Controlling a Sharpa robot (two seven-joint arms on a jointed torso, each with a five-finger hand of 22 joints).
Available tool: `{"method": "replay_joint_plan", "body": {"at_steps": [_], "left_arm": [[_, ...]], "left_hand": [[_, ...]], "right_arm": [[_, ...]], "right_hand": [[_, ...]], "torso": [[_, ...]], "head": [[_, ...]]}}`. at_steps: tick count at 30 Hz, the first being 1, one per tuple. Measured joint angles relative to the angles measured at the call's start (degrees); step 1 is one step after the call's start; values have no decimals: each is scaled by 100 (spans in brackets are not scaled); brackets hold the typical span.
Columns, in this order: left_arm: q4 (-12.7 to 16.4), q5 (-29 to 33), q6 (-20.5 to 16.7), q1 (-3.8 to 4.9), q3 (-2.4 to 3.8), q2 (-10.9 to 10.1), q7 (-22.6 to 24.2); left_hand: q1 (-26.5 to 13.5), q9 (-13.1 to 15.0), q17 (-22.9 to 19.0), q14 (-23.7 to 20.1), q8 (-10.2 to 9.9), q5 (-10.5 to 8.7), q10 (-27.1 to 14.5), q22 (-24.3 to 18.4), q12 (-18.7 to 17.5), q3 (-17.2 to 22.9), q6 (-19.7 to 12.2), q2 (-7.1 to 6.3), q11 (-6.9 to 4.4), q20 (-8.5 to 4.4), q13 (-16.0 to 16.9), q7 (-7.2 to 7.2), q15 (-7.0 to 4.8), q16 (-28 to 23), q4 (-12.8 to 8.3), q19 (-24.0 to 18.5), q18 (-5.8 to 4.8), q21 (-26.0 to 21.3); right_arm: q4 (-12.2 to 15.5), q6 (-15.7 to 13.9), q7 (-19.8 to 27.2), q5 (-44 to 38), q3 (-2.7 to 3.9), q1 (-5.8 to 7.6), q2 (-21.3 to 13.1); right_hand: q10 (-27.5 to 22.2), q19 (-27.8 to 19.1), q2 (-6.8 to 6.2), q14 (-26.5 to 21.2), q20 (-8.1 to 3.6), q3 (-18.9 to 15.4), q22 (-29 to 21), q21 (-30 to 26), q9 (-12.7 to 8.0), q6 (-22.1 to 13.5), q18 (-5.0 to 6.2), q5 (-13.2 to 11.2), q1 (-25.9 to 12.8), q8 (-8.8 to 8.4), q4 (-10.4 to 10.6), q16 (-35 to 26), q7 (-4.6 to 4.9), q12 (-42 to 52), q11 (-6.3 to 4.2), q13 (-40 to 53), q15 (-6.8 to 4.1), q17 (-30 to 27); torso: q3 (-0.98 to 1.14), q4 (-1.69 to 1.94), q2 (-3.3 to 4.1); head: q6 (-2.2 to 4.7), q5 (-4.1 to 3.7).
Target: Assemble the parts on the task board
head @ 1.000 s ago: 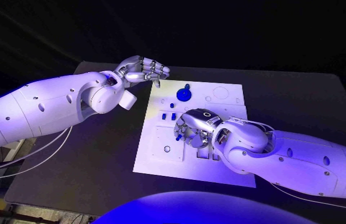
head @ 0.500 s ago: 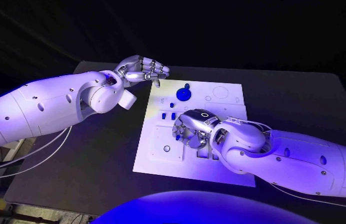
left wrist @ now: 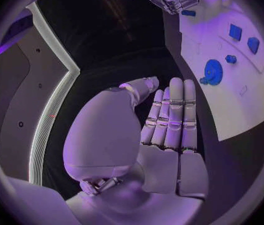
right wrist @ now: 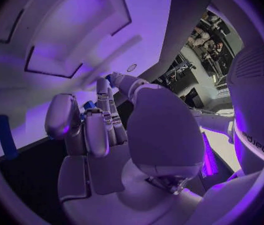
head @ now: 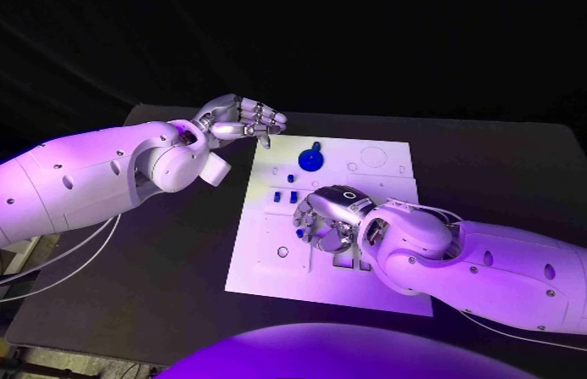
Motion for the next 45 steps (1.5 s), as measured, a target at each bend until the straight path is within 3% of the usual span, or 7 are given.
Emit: {"method": "replay_joint_plan", "body": {"at_steps": [9,17,18,21,24,35,45], "left_arm": [[-7,0,28,0,-1,-16,-24],[-18,1,43,0,-4,-44,-30],[-20,1,44,0,-5,-46,-30],[-23,1,49,0,-6,-46,-30],[-25,1,55,0,-8,-46,-29],[-30,1,85,-1,-11,-43,-25],[-29,2,106,-1,-12,-53,-29]], "left_hand": [[0,0,0,0,0,0,-21,0,0,-6,0,0,-21,0,0,0,0,0,-6,0,0,0],[0,0,0,0,0,0,-20,-5,0,-6,0,0,-21,0,0,0,0,0,-6,0,0,0],[0,0,0,0,0,0,-20,-5,0,-6,0,0,-21,0,0,0,0,0,-6,0,0,0],[0,0,0,0,0,0,-20,-5,0,-6,0,0,-21,0,0,0,0,0,-6,0,0,0],[0,0,0,0,0,0,-20,-5,0,-6,0,0,-21,0,0,0,0,0,-6,0,0,0],[0,0,0,0,0,0,-20,-4,0,-6,0,0,-21,0,0,0,0,0,-6,0,0,0],[0,0,0,0,0,0,-20,-4,0,-6,0,0,-21,0,0,0,0,0,-6,0,0,0]], "right_arm": [[409,-287,-71,-6,14,44,-486],[692,-430,-78,98,76,448,-1291],[690,-428,-78,120,77,490,-1362],[627,-392,-75,180,80,584,-1555],[540,-311,-72,209,80,624,-1655],[359,-2,-63,205,64,553,-1604],[314,138,-61,187,57,509,-1521]], "right_hand": [[-20,0,-13,0,0,-75,0,-22,-23,-79,0,0,-2,-43,-1,0,20,0,-19,20,0,-42],[-418,-96,-96,-3,91,-632,-1,-334,-43,-58,0,0,-85,-83,-4,-43,62,-197,108,-68,68,-146],[-562,-156,-76,-2,104,-978,-1,-481,-63,-60,0,6,-64,-119,4,-72,64,-202,130,-117,105,-185],[-954,-240,305,5,153,-2443,-2,-874,-173,-153,0,35,448,-266,333,-90,70,-153,193,-297,148,-274],[-1285,-299,330,0,212,-3368,-2,-1246,-299,-275,63,78,1061,-393,1014,-112,8,-153,262,-505,204,-338],[-1308,-299,465,0,213,-3410,-2,-1274,-345,-291,92,78,1289,-394,1128,-112,-9,-119,283,-578,204,-276],[-748,-97,748,1,117,-3190,-3,-860,-401,-21,93,77,1246,-325,1115,65,86,116,123,-578,160,49]], "torso": [[7,-1,3],[7,-12,-3],[7,-14,-4],[4,-23,-7],[4,-30,-8],[5,-26,-6],[-5,-19,1]], "head": [[19,-10],[66,-81],[73,-91],[96,-121],[109,-132],[129,-149],[110,-144]]}}
